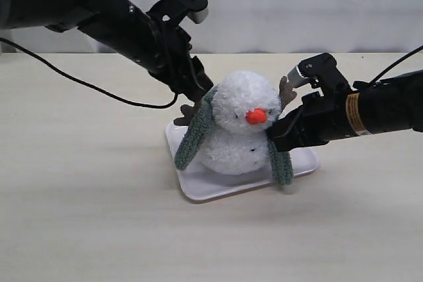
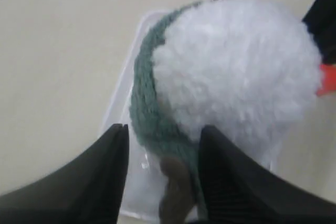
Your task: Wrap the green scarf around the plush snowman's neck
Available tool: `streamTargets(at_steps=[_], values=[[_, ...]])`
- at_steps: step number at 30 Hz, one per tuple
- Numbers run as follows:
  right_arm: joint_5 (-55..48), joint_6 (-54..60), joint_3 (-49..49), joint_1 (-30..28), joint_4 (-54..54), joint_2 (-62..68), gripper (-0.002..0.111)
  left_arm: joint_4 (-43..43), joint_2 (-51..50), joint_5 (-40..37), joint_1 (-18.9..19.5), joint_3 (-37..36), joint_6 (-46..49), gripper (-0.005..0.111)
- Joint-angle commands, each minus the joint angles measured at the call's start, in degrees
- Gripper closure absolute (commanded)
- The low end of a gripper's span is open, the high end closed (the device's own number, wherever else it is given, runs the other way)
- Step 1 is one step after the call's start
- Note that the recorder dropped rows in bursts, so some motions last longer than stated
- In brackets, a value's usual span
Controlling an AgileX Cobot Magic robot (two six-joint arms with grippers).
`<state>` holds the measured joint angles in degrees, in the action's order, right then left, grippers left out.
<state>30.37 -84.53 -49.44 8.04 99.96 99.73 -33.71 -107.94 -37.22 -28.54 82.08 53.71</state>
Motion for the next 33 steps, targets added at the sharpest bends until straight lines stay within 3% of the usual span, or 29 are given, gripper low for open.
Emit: streamTargets(at_steps=[1, 6, 12, 20, 21, 24, 27, 33], values=[[0.65, 1.11, 0.21, 0.09, -0.02, -0.55, 0.104, 3.27, 0.47, -8.55, 2.2, -2.55, -6.36, 0.065], [0.92, 1.34, 0.21, 0.09, -0.02, -0.55, 0.104, 0.37, 0.38, 1.88, 1.85, -9.46, -4.1, 0.065], [1.03, 1.34, 0.21, 0.09, -0.02, -0.55, 0.104, -11.95, -0.71, -1.08, 1.85, -10.43, 5.03, 0.065], [1.04, 1.83, 0.21, 0.09, -0.02, -0.55, 0.104, -12.97, -5.05, -4.37, 1.85, -10.43, 5.03, 0.065], [1.04, 1.83, 0.21, 0.09, -0.02, -0.55, 0.104, -13.52, -5.05, -4.8, 1.85, -10.43, 5.03, 0.067], [1.04, 2.36, 0.21, 0.09, -0.02, -0.55, 0.104, -16.79, -5.05, -7.19, 1.85, -10.43, 6.5, 0.091], [1.04, 2.36, 0.21, 0.09, -0.02, -0.55, 0.104, -19.49, -5.05, -8.47, 1.85, -10.43, 8.85, 0.104], [1.04, 2.35, 0.21, 0.09, -0.02, -0.55, 0.104, -22.23, -5.05, -17.13, 1.85, -10.43, 8.84, 0.107]])
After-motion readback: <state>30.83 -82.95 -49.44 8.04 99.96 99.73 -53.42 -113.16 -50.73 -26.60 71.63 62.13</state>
